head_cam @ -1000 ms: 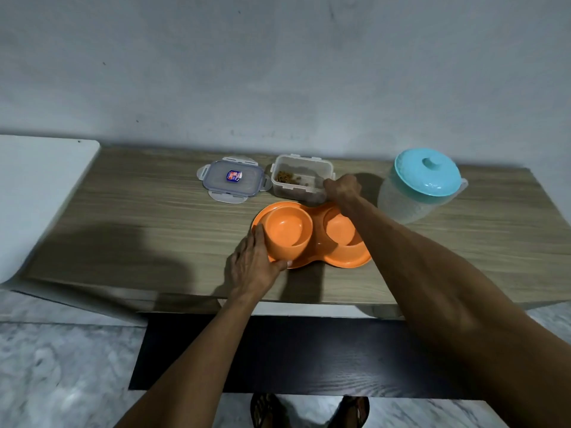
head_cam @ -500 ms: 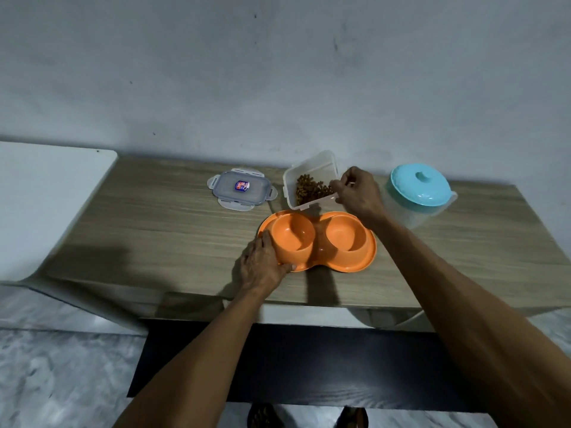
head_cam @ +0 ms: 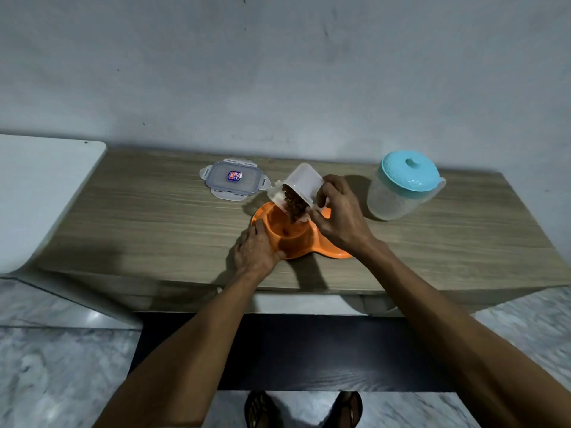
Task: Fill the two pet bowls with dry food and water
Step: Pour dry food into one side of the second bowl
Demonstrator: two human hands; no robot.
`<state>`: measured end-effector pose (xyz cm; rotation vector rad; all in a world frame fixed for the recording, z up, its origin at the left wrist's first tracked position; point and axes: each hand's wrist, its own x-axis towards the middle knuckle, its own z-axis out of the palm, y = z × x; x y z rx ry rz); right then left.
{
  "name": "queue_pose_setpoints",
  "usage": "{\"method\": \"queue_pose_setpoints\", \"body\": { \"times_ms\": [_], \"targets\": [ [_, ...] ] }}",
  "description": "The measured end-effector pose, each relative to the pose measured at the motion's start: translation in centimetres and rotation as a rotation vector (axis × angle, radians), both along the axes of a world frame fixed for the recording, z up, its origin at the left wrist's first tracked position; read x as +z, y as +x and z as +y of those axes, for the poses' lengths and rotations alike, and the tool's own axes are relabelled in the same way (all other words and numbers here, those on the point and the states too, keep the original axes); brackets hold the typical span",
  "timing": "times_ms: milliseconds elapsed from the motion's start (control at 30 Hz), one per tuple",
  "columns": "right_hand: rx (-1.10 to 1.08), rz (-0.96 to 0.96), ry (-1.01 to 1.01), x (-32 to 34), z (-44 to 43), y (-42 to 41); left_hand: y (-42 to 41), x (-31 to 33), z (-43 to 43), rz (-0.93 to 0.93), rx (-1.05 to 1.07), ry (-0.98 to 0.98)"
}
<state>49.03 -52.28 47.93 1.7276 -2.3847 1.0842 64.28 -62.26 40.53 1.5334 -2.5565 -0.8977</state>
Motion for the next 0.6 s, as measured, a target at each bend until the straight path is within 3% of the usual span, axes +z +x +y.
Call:
{"method": "queue_pose_setpoints", "body": {
  "times_ms": [600],
  "targets": [
    [0.206, 0.304, 0.020, -1.2, 1.9, 1.4, 0.0, 0.2, 0.5, -0.036, 0.016, 0.028]
  ]
}}
